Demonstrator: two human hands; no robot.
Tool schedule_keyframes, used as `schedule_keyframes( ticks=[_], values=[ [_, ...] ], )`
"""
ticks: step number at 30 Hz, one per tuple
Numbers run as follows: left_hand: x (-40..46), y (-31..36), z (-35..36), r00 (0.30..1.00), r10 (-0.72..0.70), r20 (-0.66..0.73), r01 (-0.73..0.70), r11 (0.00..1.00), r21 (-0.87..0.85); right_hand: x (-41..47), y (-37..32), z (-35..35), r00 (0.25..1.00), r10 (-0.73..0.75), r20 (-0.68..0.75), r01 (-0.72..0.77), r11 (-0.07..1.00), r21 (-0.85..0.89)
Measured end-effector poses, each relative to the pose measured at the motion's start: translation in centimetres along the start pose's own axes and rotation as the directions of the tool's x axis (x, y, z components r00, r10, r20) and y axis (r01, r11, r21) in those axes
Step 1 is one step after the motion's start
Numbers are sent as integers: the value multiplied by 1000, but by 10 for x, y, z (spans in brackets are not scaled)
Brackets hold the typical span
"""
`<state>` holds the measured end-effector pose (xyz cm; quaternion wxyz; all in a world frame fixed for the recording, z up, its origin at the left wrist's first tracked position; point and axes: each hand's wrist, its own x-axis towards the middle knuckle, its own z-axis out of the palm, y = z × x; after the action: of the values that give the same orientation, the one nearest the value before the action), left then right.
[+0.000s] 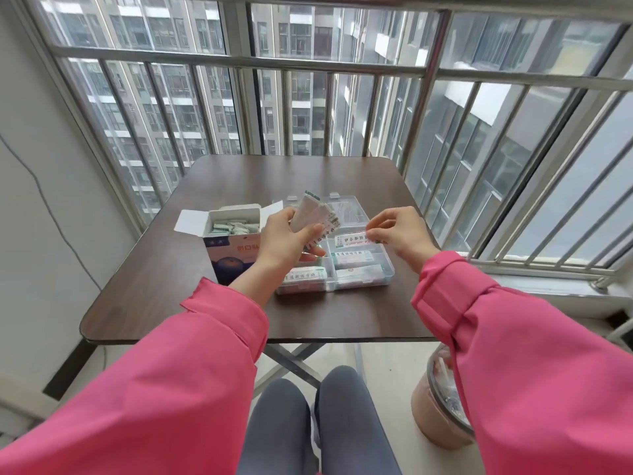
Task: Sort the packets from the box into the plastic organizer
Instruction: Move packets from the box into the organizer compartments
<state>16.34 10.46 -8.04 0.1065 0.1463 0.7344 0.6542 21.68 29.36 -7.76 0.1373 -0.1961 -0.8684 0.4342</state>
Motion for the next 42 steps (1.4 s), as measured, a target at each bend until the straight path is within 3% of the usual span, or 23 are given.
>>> schedule_keyframes(
  ticks=[7, 14, 20, 23, 25, 27, 30, 35, 42],
  values=[
    [14, -6, 5, 999, -41, 10, 41, 999, 25, 18, 6, 20, 989, -84, 123, 120, 937, -328],
    [16, -10, 6, 997, -70, 17, 69, 997, 23, 20, 13, 31, 969, -151, 195, 218, 894, -391],
    [15, -5, 5, 996, -72, 52, 74, 997, -38, 14, 8, 25, 931, -226, 286, 346, 792, -503],
    [14, -3, 4, 996, -67, 63, 71, 996, -61, 8, 3, 18, 945, -285, 161, 325, 879, -349],
    [11, -1, 5, 995, -66, 79, 73, 994, -84, 2, -6, 13, 970, -225, 87, 224, 974, 26],
    [8, 1, 8, 992, -73, 105, 85, 990, -114, -3, -13, 11, 976, -166, 144, 118, 950, 289],
    [7, 2, 12, 990, -72, 120, 86, 990, -115, -3, -12, 11, 985, -117, 130, 67, 939, 337],
    [11, 0, 12, 998, 52, -24, -49, 995, 83, 10, 6, 11, 998, 43, -40, -38, 992, 118],
    [14, -3, 10, 994, 99, -40, -91, 984, 154, 20, 14, 21, 996, 62, 57, -44, 960, -278]
  ],
)
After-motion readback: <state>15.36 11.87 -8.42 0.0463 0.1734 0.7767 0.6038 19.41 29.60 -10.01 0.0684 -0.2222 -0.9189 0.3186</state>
